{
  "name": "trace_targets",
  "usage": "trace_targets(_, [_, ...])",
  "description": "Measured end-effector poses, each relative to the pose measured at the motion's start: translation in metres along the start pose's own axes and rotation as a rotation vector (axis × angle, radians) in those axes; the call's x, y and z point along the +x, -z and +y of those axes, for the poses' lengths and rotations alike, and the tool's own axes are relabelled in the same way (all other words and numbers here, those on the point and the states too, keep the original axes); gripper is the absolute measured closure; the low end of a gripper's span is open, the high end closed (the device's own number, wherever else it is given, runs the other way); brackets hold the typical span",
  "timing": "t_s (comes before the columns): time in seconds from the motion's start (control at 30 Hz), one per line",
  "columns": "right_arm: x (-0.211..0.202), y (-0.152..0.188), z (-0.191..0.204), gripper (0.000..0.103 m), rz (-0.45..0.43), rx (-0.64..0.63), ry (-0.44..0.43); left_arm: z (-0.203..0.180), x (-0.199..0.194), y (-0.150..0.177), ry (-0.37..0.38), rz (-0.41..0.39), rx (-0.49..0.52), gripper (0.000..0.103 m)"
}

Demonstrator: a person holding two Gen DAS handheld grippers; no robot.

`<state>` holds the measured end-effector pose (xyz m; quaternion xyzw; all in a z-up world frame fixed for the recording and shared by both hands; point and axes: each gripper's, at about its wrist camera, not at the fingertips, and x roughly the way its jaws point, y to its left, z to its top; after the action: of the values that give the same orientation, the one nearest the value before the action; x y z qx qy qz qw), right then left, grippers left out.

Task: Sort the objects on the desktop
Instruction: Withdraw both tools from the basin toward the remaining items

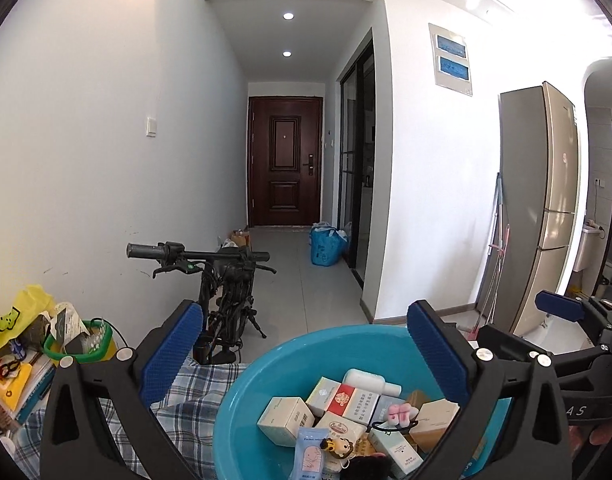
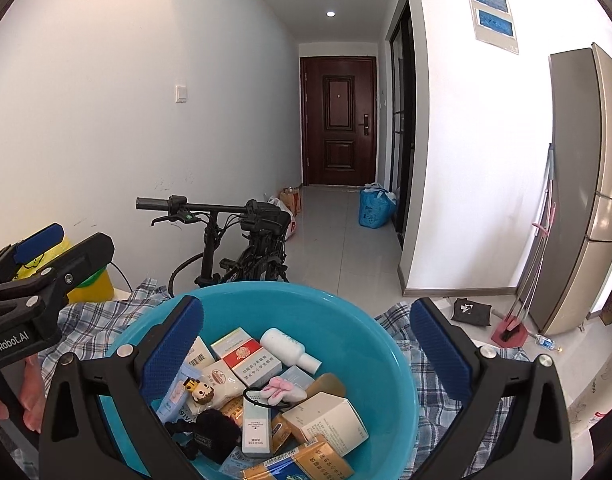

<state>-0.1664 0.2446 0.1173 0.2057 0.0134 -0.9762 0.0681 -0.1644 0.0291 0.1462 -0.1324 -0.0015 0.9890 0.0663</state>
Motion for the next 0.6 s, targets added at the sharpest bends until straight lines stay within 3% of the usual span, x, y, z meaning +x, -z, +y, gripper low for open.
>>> trace_targets(0.17, [-0.012,0.001,0.001,0.000,-0.017,-0.032,0.020,-0.001,-0.019,-0.006,0.023,-0.010,-0.007,0.000])
trace_targets(0.4, [-0.055,0.002,-0.004,0.000,-0.073,-0.003,0.003,-0.008,-0.055,-0.005,-0.065,-0.020,0.053,0.000])
trace_targets(0.6, [-0.096,0.018,0.002,0.000,-0.111,-0.008,-0.002,-0.006,-0.099,0.015,-0.015,-0.020,-0.021,0.000])
